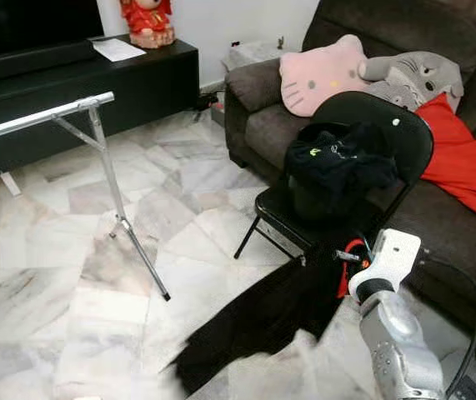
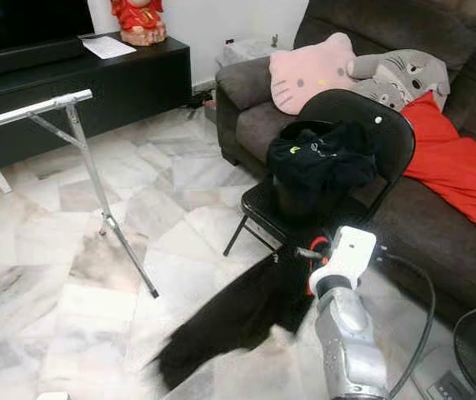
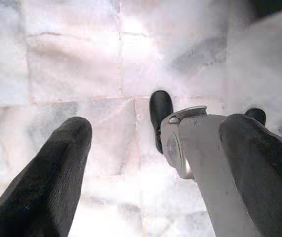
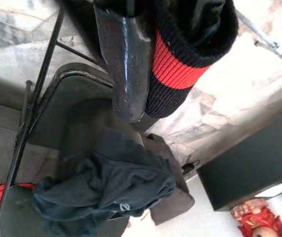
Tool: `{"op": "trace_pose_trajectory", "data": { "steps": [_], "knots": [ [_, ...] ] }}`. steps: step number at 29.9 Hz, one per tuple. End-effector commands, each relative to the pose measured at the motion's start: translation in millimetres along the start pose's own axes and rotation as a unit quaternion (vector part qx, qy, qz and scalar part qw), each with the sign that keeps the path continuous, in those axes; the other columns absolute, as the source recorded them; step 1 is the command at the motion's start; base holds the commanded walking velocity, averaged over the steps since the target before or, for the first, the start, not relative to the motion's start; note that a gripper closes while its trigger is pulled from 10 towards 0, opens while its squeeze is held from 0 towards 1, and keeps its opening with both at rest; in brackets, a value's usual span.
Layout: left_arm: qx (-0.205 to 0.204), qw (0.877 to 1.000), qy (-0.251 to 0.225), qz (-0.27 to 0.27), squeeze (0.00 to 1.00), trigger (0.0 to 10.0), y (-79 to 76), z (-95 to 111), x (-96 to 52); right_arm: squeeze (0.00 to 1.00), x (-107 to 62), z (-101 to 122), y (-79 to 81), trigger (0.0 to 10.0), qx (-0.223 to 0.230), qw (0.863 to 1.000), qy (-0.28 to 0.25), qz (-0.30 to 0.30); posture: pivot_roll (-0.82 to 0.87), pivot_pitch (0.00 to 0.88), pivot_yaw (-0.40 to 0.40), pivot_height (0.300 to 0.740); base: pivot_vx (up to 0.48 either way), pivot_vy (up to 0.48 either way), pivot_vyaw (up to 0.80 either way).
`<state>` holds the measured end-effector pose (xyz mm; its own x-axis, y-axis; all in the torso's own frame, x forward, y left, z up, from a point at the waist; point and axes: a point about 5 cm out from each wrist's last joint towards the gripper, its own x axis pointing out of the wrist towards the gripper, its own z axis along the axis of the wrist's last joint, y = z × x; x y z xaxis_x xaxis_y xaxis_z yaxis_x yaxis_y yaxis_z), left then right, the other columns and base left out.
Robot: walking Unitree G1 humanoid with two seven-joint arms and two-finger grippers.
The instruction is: Hang hanger
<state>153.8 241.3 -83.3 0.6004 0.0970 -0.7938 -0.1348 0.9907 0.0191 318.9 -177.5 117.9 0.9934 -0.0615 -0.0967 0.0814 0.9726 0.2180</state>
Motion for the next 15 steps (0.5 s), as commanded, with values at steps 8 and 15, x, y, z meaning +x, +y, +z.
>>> {"op": "trace_pose_trajectory", "data": {
  "steps": [8,15],
  "knots": [
    [0.003,1.000,0.022,0.003,0.00,10.0,4.8,-10.5,-3.2,0.00,0.5,14.4,3.0,10.0,-0.017,0.998,-0.062,-0.005,-0.14,0.089,-0.012,0.740,0.000,0.000,0.29],
    [0.007,1.000,0.020,-0.001,0.00,10.0,1.4,-10.0,-2.5,0.00,-0.2,12.3,5.6,10.0,-0.017,0.998,-0.066,-0.001,-0.14,0.078,-0.009,0.740,0.000,0.000,0.77]
  ]
}}
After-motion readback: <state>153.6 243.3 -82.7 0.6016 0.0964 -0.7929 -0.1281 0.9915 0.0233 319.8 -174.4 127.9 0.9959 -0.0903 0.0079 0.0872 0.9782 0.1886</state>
